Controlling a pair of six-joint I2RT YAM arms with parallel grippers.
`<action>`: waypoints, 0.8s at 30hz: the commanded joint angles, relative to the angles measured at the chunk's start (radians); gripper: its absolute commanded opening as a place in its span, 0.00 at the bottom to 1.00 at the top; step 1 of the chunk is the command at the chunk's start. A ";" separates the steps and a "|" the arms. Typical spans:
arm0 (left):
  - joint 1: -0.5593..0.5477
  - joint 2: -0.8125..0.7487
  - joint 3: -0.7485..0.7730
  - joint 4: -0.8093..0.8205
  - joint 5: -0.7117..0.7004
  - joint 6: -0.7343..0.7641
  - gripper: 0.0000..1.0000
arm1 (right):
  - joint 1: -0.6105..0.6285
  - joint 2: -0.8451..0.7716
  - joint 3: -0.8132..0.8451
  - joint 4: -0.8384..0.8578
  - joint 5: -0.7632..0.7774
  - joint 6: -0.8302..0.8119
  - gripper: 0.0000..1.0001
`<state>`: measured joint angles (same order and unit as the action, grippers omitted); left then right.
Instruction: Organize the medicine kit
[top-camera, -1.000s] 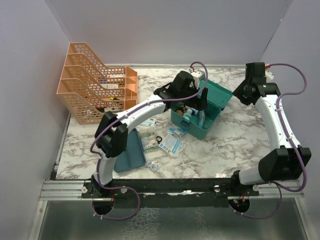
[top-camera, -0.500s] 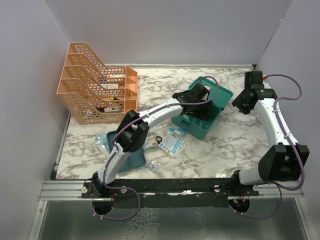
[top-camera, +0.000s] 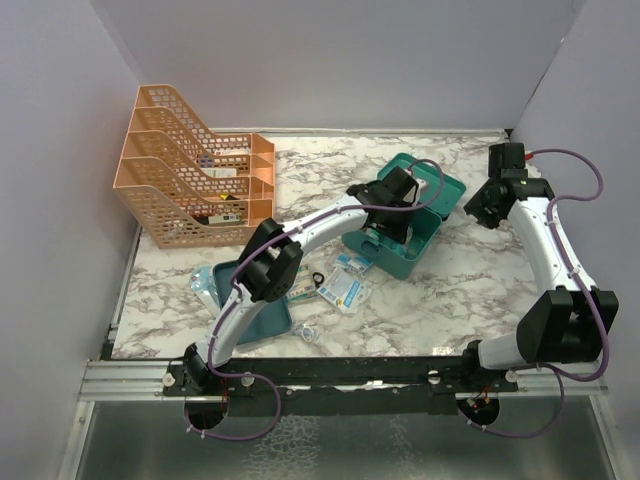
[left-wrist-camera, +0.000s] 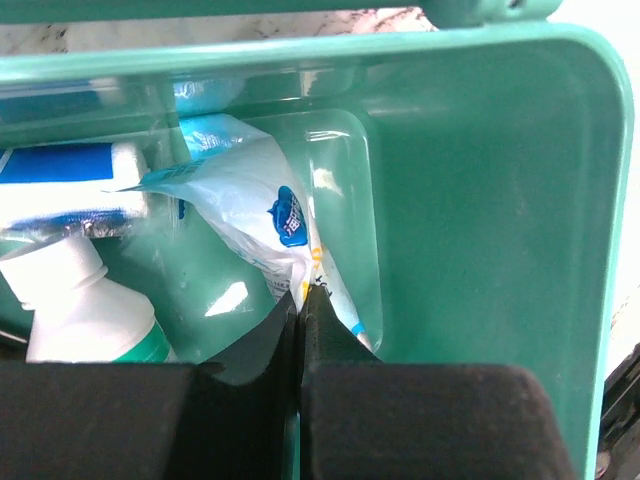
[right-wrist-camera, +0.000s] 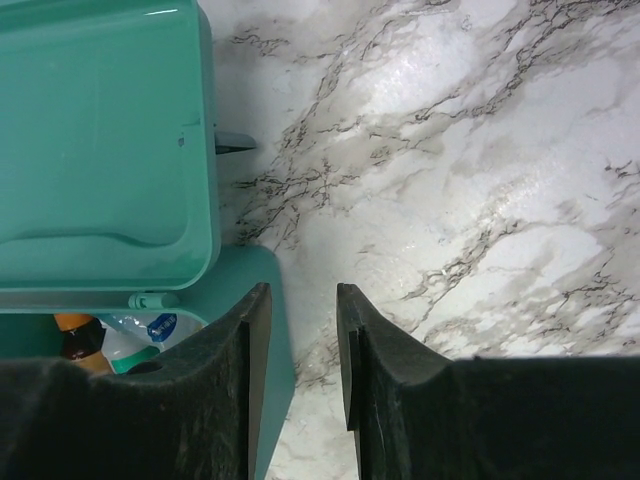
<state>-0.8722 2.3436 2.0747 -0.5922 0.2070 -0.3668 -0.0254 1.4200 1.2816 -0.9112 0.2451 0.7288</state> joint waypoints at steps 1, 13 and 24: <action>0.024 -0.060 -0.001 0.009 0.164 0.148 0.00 | -0.001 -0.004 0.017 0.033 -0.013 -0.009 0.32; 0.039 -0.142 -0.065 -0.019 0.358 0.255 0.00 | -0.001 0.000 0.030 0.026 -0.014 -0.015 0.29; 0.065 -0.142 -0.023 -0.075 0.358 0.276 0.00 | -0.001 -0.025 -0.014 0.049 -0.286 -0.158 0.34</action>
<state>-0.8154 2.2139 2.0052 -0.6277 0.5140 -0.1200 -0.0254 1.4200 1.2762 -0.8410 0.0578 0.6056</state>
